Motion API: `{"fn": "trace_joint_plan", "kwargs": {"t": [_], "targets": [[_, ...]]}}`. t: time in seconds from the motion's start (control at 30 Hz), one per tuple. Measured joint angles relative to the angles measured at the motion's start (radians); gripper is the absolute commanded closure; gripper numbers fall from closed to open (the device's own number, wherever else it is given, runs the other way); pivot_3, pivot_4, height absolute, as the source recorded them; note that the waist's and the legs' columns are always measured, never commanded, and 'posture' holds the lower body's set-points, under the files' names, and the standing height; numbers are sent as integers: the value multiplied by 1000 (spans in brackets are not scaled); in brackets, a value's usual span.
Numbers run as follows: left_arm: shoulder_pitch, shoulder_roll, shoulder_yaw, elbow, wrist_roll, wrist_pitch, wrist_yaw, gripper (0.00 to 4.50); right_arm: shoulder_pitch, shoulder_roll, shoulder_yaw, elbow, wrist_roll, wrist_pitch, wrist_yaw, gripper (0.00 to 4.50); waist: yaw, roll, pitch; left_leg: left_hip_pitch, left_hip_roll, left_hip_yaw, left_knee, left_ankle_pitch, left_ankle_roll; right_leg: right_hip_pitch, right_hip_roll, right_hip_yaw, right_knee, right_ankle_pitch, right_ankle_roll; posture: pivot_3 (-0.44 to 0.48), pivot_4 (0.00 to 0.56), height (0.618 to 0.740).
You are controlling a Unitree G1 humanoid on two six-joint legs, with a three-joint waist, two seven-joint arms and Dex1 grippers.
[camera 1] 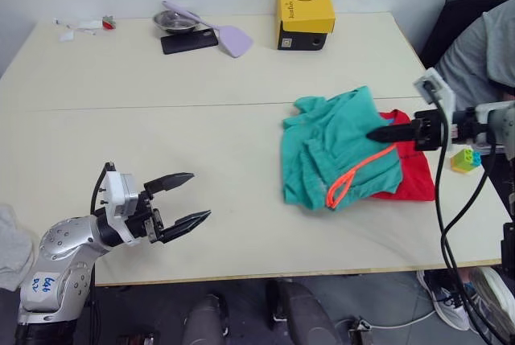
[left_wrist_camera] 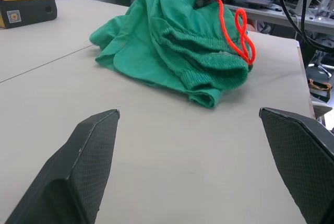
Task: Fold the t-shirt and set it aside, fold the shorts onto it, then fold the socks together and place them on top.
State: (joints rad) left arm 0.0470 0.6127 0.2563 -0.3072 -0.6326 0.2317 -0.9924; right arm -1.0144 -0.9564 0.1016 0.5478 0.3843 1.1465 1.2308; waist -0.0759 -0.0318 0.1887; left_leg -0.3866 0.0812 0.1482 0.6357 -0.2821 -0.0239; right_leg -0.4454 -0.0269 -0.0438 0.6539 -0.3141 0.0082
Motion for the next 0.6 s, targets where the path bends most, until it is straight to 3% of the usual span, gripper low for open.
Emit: {"fn": "trace_joint_plan", "kwargs": {"t": [0.4, 0.6], "targets": [[-2, 17, 0, -5, 0, 19, 0, 0, -115, -62, 62, 351, -182, -226, 123, 4461, -2, 1, 1, 1, 0, 1, 1, 2, -4, 0, 1, 1, 1, 0, 0, 0, 150, 740], [-5, 24, 1, -4, -1, 22, -6, 0, -151, -56, 74, 514, -274, -345, 103, 4461, -1, 2, 1, 0, 0, 1, 3, 2, -4, 0, 1, 1, 2, 0, 0, 0, 150, 740]]}}
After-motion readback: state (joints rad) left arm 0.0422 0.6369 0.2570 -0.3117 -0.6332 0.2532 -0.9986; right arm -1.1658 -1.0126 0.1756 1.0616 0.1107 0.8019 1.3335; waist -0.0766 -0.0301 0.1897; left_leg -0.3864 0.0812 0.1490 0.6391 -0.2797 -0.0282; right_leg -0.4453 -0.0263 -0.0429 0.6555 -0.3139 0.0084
